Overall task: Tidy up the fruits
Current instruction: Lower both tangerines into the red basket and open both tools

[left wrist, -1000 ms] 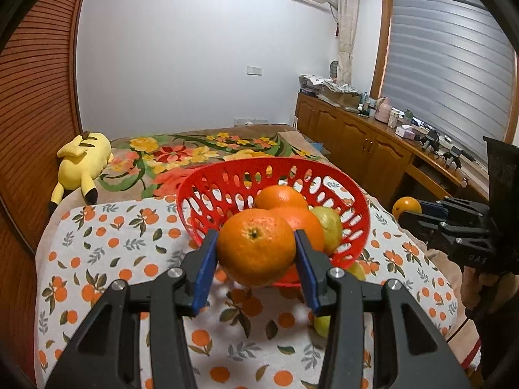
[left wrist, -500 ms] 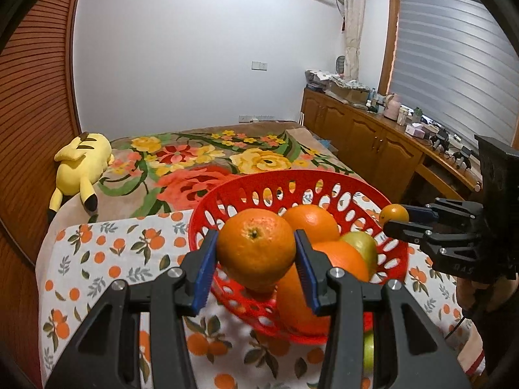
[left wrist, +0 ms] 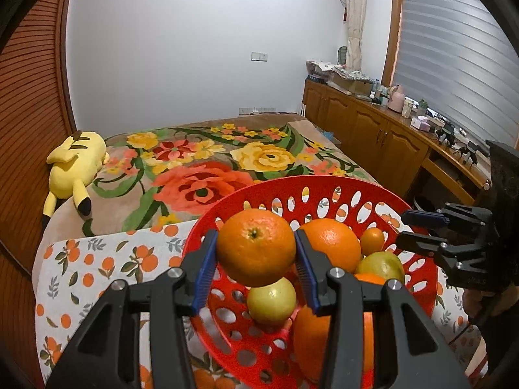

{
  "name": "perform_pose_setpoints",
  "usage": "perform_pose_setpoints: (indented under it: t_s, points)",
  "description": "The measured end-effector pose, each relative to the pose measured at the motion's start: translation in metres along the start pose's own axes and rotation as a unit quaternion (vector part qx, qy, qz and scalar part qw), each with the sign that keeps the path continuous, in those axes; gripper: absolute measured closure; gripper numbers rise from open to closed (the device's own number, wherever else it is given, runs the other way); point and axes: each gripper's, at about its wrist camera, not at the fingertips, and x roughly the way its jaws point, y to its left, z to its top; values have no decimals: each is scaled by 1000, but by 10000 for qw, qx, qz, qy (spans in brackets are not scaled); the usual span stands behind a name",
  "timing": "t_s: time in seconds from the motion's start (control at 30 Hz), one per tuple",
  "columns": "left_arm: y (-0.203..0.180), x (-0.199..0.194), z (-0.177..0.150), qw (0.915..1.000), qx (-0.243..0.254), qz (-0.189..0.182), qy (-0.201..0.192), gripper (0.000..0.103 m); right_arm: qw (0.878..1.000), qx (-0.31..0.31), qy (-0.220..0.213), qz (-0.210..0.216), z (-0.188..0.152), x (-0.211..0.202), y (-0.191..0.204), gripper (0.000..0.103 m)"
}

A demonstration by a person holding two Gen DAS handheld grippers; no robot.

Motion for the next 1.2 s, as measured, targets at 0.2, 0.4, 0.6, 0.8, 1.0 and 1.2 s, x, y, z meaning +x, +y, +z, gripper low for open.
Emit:
perform_pose_setpoints:
  t_s: [0.2,0.4,0.6,0.8,1.0,1.2]
  points:
    - [-1,11,4,10000,25,-4,66,59,10000,-21,6,12,0,-1,0,60]
    - [-5,17,4,9999,77,5,129,59,10000,-47,0,-18,0,-2,0,60]
    - [-7,20,1,9997,74,18,238,56,9999,-103,-10,13,1,-6,4,59]
    - [-7,12,2,9998,84,20,171,51,9999,-102,-15,13,0,-8,5,59]
    - [-7,2,-3,9999,72,42,144,50,9999,-88,-80,-12,-2,-19,8,58]
    - [-16,-21,-10,9999,111,43,42,50,9999,-80,-139,-40,-10,-34,17,57]
